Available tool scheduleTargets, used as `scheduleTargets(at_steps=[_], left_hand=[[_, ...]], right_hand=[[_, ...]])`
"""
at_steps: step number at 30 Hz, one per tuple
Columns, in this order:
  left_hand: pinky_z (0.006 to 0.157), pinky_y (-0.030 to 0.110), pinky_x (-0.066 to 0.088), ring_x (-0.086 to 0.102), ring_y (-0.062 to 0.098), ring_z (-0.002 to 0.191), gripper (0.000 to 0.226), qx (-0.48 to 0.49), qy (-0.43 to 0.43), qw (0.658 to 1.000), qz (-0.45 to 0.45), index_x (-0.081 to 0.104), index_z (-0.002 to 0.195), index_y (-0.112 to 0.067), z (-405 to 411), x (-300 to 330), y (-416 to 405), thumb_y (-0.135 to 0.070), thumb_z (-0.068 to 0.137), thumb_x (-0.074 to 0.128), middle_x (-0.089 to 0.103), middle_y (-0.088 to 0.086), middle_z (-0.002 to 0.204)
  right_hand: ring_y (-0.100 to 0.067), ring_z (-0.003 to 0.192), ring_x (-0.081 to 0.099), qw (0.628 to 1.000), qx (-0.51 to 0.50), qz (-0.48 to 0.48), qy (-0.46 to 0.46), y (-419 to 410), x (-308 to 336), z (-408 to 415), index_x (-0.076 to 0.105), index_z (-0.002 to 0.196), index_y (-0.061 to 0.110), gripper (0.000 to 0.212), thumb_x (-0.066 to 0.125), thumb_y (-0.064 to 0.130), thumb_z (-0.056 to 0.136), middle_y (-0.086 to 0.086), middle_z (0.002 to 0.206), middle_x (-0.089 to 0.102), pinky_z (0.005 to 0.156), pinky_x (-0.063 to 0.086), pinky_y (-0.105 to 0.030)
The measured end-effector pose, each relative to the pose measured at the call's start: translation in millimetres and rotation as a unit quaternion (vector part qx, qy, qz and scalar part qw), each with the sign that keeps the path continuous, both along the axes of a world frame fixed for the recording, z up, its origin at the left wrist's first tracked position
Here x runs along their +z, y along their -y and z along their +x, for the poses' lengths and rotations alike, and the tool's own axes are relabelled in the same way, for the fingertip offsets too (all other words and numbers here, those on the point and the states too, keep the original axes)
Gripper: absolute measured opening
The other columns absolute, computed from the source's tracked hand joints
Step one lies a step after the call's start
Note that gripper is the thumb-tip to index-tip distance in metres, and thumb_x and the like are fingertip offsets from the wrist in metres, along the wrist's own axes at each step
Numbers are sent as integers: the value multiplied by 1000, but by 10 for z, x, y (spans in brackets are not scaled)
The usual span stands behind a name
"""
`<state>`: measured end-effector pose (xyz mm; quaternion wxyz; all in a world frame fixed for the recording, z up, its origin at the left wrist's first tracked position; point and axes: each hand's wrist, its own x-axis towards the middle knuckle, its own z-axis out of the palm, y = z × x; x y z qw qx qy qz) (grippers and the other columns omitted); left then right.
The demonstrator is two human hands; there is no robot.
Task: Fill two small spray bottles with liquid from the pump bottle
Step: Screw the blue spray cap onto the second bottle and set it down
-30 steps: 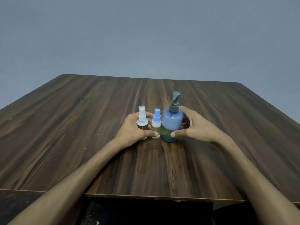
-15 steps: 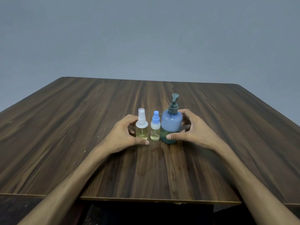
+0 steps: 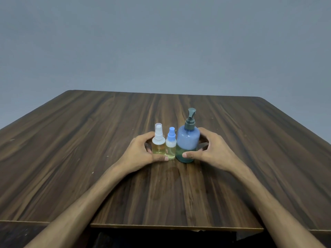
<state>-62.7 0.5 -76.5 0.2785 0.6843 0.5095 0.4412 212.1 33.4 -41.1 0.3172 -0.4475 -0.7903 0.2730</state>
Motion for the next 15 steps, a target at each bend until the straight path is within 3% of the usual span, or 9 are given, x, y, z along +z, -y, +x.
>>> scheduleTargets(at_steps=[8, 11, 15], left_hand=[[63, 15, 41, 51, 0, 60, 43, 12, 45, 999, 7, 83, 105, -19, 63, -52, -95, -11, 70, 105, 76, -16, 82], [69, 25, 48, 56, 1, 67, 45, 6, 50, 999, 2, 83, 107, -22, 53, -84, -118, -16, 69, 106, 82, -3, 92], [83, 37, 58, 72, 11, 86, 54, 18, 46, 999, 9, 83, 112, -25, 70, -103, -136, -32, 64, 107, 84, -1, 102]], right_hand=[[-7, 85, 72, 1000, -4, 18, 12, -11, -21, 11, 62, 139, 35, 72, 95, 45, 75, 15, 124, 73, 89, 63, -40], [-8, 76, 72, 1000, -6, 14, 10, -5, -20, 8, 62, 140, 35, 72, 94, 45, 76, 13, 123, 73, 88, 63, -42], [-10, 69, 70, 1000, -13, 19, 8, -7, -23, -6, 61, 142, 33, 71, 92, 43, 79, 11, 123, 73, 88, 63, -44]])
